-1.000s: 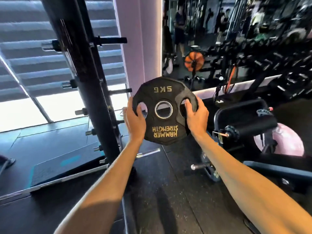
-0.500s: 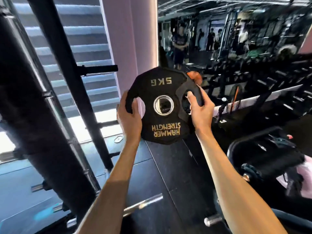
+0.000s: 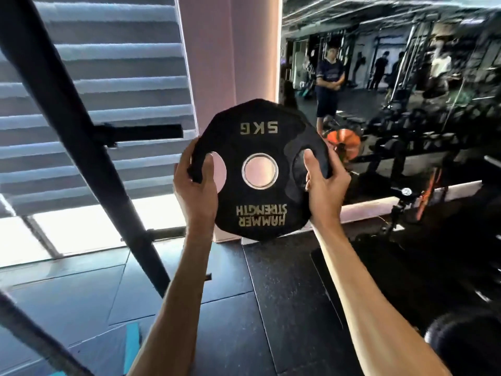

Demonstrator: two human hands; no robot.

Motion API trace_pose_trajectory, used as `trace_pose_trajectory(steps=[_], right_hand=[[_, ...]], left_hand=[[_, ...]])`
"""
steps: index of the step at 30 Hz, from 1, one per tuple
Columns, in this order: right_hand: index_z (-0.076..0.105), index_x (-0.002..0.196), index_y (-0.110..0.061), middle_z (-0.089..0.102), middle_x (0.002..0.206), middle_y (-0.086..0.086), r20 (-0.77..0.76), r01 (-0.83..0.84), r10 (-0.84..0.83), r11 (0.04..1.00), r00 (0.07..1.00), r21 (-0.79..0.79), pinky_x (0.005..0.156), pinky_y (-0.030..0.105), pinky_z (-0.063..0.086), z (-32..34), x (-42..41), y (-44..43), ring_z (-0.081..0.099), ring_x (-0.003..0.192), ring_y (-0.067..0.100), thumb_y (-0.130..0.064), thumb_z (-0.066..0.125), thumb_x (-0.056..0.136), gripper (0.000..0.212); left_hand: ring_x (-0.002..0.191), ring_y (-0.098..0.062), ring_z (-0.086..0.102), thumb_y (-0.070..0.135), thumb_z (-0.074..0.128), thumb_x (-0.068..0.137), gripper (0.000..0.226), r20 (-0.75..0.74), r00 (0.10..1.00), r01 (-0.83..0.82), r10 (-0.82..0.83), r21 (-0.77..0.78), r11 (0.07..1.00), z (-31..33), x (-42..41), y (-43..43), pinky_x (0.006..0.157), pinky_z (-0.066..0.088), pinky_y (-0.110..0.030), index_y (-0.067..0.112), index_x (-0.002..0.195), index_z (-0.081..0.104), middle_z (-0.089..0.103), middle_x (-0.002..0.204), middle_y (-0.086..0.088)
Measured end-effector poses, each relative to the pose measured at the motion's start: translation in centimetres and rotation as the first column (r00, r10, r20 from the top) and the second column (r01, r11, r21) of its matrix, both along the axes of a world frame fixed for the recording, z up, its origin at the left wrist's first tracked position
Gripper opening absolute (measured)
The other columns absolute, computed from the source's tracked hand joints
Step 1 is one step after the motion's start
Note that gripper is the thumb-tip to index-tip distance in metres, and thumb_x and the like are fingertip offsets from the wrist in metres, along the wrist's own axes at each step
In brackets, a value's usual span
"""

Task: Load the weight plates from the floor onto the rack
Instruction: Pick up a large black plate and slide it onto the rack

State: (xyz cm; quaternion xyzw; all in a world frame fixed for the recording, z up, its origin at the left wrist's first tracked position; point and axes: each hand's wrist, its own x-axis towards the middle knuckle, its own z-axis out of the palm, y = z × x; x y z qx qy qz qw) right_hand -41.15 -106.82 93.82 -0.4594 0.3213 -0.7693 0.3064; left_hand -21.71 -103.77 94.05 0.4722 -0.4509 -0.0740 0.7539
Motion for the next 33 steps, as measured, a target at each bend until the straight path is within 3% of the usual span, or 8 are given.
trace_pose_trajectory(steps=[7, 12, 16, 21, 23, 25, 27, 33], right_hand=[[0.065, 0.124, -0.006, 0.072, 0.114, 0.006, -0.002, -0.120, 0.120, 0.993, 0.993, -0.010, 0.096, 0.033, 0.054, 0.5, 2.8, -11.6, 0.068, 0.107, 0.017, -0.014, 0.068, 0.092, 0.034], [0.062, 0.125, 0.003, 0.067, 0.097, -0.030, -0.036, -0.212, 0.211, 0.977, 0.977, -0.028, 0.089, 0.008, 0.042, 0.3, 6.5, -18.3, 0.057, 0.098, -0.020, -0.005, 0.065, 0.093, 0.033], [0.064, 0.123, -0.010, 0.072, 0.107, -0.012, -0.042, -0.300, 0.298, 0.953, 0.954, -0.050, 0.093, 0.021, 0.047, 0.5, 10.9, -24.1, 0.065, 0.106, 0.006, -0.013, 0.067, 0.092, 0.031], [0.062, 0.121, -0.006, 0.067, 0.105, 0.007, -0.066, -0.400, 0.396, 0.913, 0.916, -0.079, 0.088, 0.031, 0.050, 0.4, 17.0, -29.7, 0.062, 0.097, 0.020, -0.023, 0.062, 0.092, 0.033], [0.060, 0.122, -0.006, 0.062, 0.096, 0.006, -0.061, -0.466, 0.462, 0.883, 0.885, -0.060, 0.078, 0.037, 0.050, 0.1, 19.1, -31.3, 0.058, 0.087, 0.021, -0.028, 0.058, 0.094, 0.035], [0.060, 0.122, -0.001, 0.063, 0.094, 0.002, -0.037, -0.480, 0.478, 0.875, 0.878, -0.060, 0.074, 0.025, 0.051, -0.1, 20.8, -32.7, 0.060, 0.081, 0.011, -0.024, 0.053, 0.099, 0.033], [0.061, 0.120, 0.004, 0.065, 0.095, 0.000, -0.034, -0.492, 0.491, 0.868, 0.871, -0.070, 0.073, 0.019, 0.050, -0.2, 22.2, -33.9, 0.062, 0.082, 0.006, -0.021, 0.050, 0.101, 0.033], [0.061, 0.111, 0.004, 0.057, 0.070, -0.009, -0.028, -0.621, 0.621, 0.783, 0.784, -0.036, 0.050, 0.027, 0.041, -1.5, 25.9, -37.7, 0.049, 0.055, 0.011, -0.035, 0.052, 0.099, 0.042]], left_hand=[[0.106, -0.011, 0.065, 0.027, 0.063, 0.094, 0.039, 0.021, 0.987, -0.157, 0.157, 0.001, 0.988, 0.8, 2.4, -8.9, 0.088, 0.049, -0.018, 0.022, 0.133, 0.060, 0.067, 0.116, -0.002], [0.111, -0.010, 0.063, 0.025, 0.064, 0.094, 0.041, 0.008, 0.963, -0.268, 0.268, -0.018, 0.963, 0.8, 4.5, -13.2, 0.093, 0.050, -0.020, 0.018, 0.134, 0.060, 0.065, 0.120, -0.005], [0.114, -0.011, 0.061, 0.021, 0.062, 0.095, 0.038, 0.038, 0.923, -0.380, 0.383, -0.058, 0.923, 1.8, 7.2, -16.1, 0.097, 0.049, -0.022, 0.018, 0.133, 0.060, 0.063, 0.122, -0.005], [0.105, 0.002, 0.058, 0.022, 0.061, 0.096, 0.036, 0.073, 0.830, -0.548, 0.552, -0.073, 0.833, 3.1, 10.8, -18.5, 0.091, 0.047, -0.013, 0.019, 0.132, 0.062, 0.060, 0.118, -0.004], [0.103, 0.003, 0.059, 0.022, 0.061, 0.097, 0.035, 0.108, 0.790, -0.599, 0.604, -0.076, 0.797, 3.1, 11.8, -19.2, 0.091, 0.046, -0.011, 0.021, 0.131, 0.062, 0.060, 0.117, -0.005], [0.103, 0.005, 0.058, 0.021, 0.061, 0.097, 0.034, 0.116, 0.753, -0.643, 0.648, -0.085, 0.761, 3.0, 12.6, -20.0, 0.090, 0.044, -0.008, 0.022, 0.131, 0.061, 0.060, 0.118, -0.006], [0.107, -0.001, 0.061, 0.022, 0.061, 0.097, 0.035, 0.109, 0.734, -0.665, 0.670, -0.084, 0.742, 2.7, 13.5, -20.9, 0.092, 0.047, -0.013, 0.019, 0.131, 0.062, 0.062, 0.120, -0.008], [0.108, -0.018, 0.062, 0.023, 0.061, 0.096, 0.034, 0.113, 0.627, -0.767, 0.771, -0.083, 0.636, 1.6, 14.2, -23.2, 0.095, 0.052, -0.041, 0.020, 0.129, 0.062, 0.062, 0.118, -0.004]])
